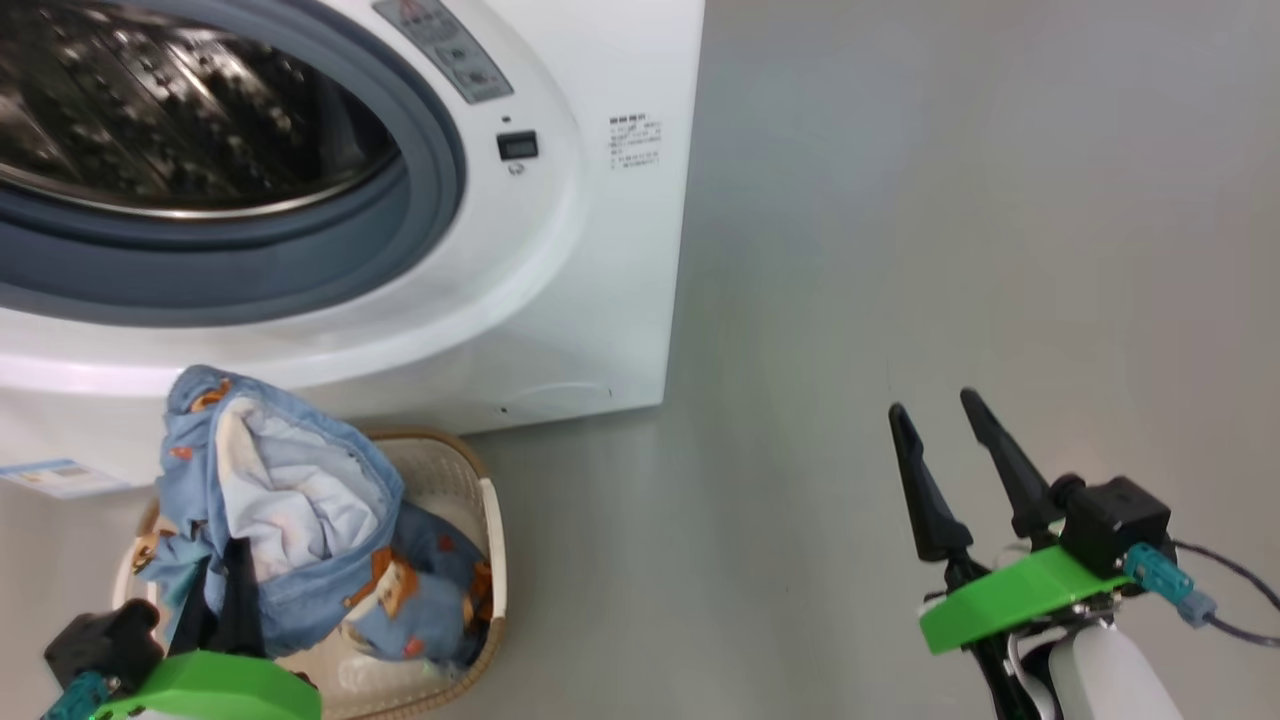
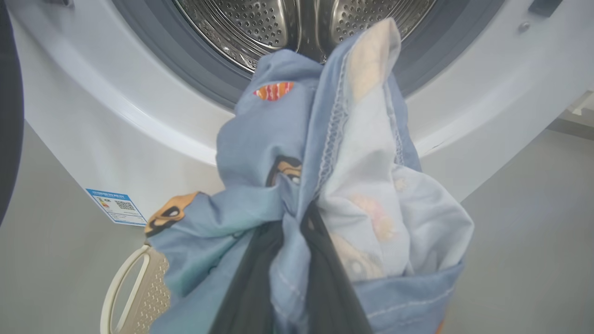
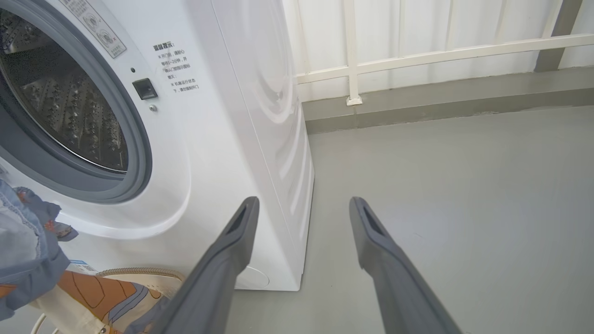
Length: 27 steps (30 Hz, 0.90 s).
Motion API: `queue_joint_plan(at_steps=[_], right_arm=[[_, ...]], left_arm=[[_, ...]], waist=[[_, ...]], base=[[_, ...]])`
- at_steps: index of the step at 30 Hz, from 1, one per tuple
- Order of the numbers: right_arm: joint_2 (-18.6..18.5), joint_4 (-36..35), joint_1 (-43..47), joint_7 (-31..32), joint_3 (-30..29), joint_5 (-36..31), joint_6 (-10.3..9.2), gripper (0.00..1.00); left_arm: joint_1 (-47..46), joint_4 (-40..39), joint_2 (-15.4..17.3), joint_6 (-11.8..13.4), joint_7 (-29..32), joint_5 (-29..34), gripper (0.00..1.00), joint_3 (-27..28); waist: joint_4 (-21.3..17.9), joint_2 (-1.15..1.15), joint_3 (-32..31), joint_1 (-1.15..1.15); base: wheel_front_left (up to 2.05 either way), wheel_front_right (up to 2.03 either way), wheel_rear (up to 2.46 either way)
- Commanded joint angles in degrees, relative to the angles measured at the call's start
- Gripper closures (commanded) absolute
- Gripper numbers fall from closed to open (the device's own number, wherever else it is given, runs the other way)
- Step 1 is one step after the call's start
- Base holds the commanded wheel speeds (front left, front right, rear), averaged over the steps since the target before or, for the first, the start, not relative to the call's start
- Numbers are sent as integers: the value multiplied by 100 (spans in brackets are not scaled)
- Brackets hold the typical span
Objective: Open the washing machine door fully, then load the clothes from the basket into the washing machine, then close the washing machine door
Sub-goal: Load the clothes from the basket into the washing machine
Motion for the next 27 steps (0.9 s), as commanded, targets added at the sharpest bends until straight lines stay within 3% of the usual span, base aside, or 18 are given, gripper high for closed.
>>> queue_joint_plan(at_steps=[1, 17, 27], right_arm=[[14, -102, 132, -27, 139, -42, 9, 0], [14, -64, 450, -27, 89, -73, 9, 0], [14, -71, 651, -27, 68, -108, 9, 0]], left_arm=[[73, -250, 52, -39, -77, 100, 100, 246], [852, -1544, -212, -143, -77, 692, 100, 659], [1284, -1932, -257, -145, -78, 920, 100, 748]], waist=[[66, 0, -254, 1], [-30, 0, -1050, 1], [-47, 0, -1332, 1]], base=[[0, 0, 0], [0, 0, 0], [0, 0, 0]])
